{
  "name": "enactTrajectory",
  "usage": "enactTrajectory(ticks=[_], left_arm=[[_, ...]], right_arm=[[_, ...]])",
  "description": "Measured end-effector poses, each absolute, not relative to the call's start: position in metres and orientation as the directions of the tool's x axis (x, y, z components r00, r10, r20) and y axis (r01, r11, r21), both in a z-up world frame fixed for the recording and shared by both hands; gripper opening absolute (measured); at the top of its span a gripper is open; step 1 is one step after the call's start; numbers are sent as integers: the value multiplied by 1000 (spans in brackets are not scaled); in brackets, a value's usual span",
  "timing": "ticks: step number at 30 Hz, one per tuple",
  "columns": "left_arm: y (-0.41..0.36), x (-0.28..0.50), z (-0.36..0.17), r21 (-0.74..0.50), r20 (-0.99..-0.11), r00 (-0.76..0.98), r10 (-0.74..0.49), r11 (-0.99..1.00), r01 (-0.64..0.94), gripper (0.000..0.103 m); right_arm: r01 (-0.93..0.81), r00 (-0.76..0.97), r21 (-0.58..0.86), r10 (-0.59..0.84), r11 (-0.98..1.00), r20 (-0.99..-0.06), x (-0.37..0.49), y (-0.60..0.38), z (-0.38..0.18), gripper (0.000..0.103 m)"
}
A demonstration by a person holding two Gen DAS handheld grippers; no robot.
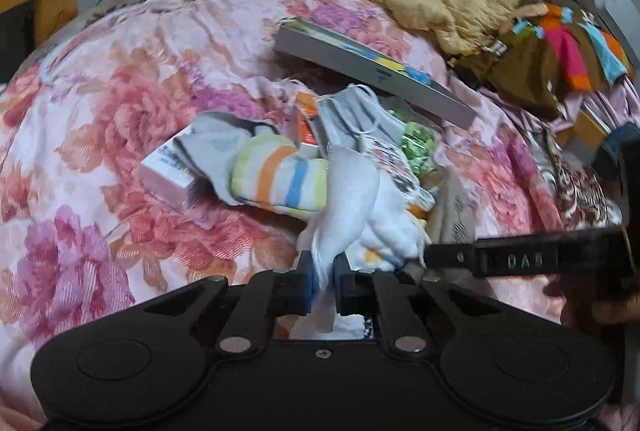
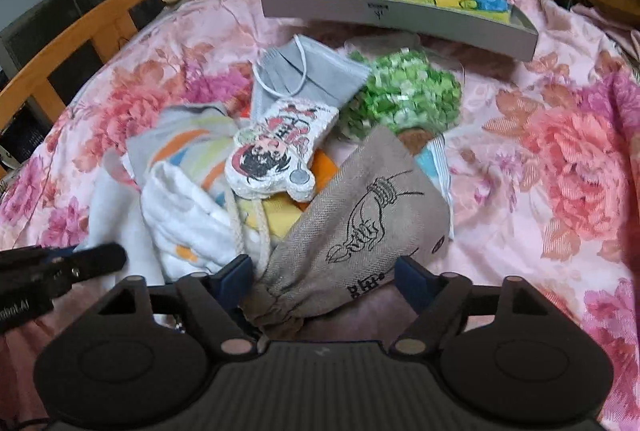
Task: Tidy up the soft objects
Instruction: 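Grasp the beige drawstring pouch with the right tool while the left tool grasps the white cloth, then carry the beige pouch and white cloth over the frog-printed tray with both tools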
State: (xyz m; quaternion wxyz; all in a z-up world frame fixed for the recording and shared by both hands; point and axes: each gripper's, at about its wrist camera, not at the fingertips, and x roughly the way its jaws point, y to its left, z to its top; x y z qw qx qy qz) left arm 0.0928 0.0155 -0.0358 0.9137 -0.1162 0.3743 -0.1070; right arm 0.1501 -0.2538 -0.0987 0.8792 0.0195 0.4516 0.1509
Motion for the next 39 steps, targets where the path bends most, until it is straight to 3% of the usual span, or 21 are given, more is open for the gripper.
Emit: enactTrajectory(ticks=[6, 10, 12, 15, 18, 23, 24, 25, 26, 29, 34, 39], left_arm=[[17, 96, -39, -312, -662, 689, -294, 945, 104, 8], [15, 90, -35, -292, -631, 720, -289, 948, 124, 5], [13, 84, -31, -277, -602, 746, -284, 951, 138, 5], [12, 74, -21, -270, -548, 787, -286, 950, 157, 5], [11, 66, -15, -267, -519, 804, -289, 949, 169, 5], [6, 61, -13, -259, -499, 813, -300, 947, 190, 5], [6, 61, -12, -260, -492, 816, -304, 946, 195, 5], [6, 60, -12, -264, -484, 819, -308, 944, 199, 5], [6, 60, -11, -269, -476, 822, -312, 942, 202, 5], [7, 57, -10, -284, -455, 829, -325, 935, 210, 5], [11, 52, -1, -330, -399, 838, -373, 911, 248, 5], [9, 57, 17, -329, -360, 840, -406, 898, 293, 5]], right_arm=[[-228, 527, 208, 300, 951, -795, 150, -259, -102, 62], [-214, 508, 258, 333, 942, -794, 150, -262, -104, 36], [-197, 506, 279, 342, 940, -792, 149, -266, -104, 31], [-185, 512, 287, 341, 940, -788, 146, -269, -102, 31], [-156, 507, 288, 327, 945, -797, 144, -272, -104, 54], [-83, 484, 346, 341, 935, -806, 153, -282, -113, 63], [-71, 478, 366, 354, 928, -804, 155, -284, -116, 62], [-60, 475, 391, 371, 918, -798, 156, -286, -118, 52], [-60, 470, 423, 399, 904, -787, 157, -288, -120, 35], [-47, 472, 477, 440, 878, -764, 157, -292, -122, 23], [-70, 532, 467, 429, 882, -730, 146, -294, -107, 18], [-182, 653, 391, 408, 902, -638, 118, -288, -71, 18]])
